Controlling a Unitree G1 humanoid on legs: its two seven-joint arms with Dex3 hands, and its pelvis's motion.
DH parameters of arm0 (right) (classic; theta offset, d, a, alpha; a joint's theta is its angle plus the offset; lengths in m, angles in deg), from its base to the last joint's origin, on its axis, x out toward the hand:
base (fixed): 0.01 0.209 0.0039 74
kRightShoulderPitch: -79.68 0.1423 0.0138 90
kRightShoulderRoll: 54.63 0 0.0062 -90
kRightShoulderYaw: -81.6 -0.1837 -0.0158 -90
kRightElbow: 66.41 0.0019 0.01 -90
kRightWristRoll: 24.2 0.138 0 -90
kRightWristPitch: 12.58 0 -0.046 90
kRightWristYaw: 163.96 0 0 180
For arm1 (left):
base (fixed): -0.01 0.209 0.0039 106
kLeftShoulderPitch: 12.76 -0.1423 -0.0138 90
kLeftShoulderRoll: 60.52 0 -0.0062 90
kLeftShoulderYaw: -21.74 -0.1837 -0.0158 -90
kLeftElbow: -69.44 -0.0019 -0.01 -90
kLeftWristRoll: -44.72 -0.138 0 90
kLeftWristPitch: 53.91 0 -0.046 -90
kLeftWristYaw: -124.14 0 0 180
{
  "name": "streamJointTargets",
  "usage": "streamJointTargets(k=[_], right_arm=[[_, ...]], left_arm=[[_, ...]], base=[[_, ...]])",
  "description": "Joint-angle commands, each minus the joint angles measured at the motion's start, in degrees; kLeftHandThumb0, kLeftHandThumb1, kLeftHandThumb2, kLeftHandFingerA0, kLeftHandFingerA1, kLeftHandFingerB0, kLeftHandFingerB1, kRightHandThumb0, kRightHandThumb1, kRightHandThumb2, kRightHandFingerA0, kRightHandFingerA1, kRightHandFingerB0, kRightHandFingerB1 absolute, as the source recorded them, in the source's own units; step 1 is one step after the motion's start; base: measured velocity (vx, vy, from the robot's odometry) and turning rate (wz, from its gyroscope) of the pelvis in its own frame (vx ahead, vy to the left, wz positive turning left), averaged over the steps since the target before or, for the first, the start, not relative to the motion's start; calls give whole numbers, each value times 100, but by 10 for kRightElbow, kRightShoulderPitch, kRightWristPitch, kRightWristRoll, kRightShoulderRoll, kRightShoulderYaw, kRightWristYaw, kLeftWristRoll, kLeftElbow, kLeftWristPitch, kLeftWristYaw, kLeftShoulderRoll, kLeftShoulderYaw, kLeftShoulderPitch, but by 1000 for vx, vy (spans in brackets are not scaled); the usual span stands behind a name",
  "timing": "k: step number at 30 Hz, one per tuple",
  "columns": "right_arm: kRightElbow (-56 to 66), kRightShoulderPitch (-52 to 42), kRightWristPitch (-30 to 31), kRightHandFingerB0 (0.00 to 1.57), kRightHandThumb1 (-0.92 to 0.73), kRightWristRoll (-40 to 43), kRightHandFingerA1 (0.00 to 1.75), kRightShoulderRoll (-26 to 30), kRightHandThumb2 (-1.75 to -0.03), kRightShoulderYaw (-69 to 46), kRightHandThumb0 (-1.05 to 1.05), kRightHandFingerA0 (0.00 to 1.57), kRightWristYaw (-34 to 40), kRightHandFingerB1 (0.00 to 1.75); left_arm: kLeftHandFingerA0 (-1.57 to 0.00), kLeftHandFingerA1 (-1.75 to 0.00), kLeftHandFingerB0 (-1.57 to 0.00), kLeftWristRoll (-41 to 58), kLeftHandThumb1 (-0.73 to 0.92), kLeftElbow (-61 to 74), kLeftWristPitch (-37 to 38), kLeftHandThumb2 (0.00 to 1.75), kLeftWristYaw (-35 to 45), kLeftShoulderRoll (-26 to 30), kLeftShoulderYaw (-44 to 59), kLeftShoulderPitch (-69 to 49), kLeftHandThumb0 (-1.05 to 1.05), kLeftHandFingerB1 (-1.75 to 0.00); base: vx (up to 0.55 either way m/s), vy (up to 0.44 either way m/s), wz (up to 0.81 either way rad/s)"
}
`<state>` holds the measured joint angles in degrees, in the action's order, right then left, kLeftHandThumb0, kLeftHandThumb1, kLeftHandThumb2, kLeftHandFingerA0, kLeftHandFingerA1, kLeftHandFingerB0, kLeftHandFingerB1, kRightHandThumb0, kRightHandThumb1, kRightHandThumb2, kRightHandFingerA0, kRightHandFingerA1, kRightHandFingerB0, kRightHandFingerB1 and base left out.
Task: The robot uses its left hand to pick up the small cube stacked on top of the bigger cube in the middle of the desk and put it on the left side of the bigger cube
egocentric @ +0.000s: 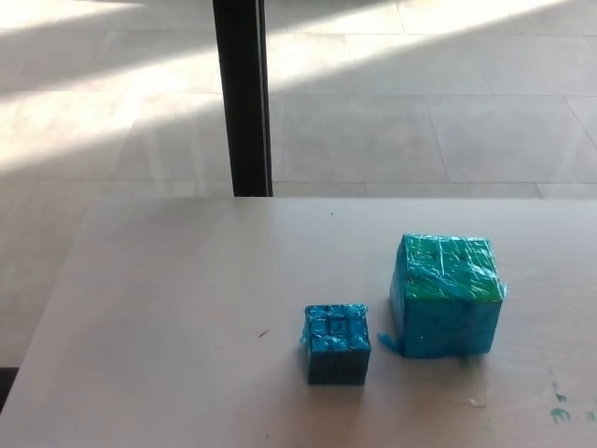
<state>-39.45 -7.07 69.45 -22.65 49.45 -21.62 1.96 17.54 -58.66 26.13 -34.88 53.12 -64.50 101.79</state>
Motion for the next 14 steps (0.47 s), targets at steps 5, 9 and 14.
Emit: streamJointTargets(k=[5,9,14], right_arm=[[-2,-7,-11,48,-66,-3,52,13,-60,5,-44,50,3,38],[-5,-13,-20,47,-68,-5,53,12,-60,7,-46,49,6,38],[-7,-13,-20,48,-68,-6,56,13,-61,10,-45,51,5,38]], left_arm=[[0,-12,0,113,62,-120,38,97,-83,-12,106,-108,-95,0],[0,-13,0,217,68,-175,50,98,-45,-59,211,-127,-100,0],[0,-16,0,244,72,-206,38,104,-42,-92,250,-140,-105,0]], base=[[0,0,0],[0,0,0],[0,0,0]])
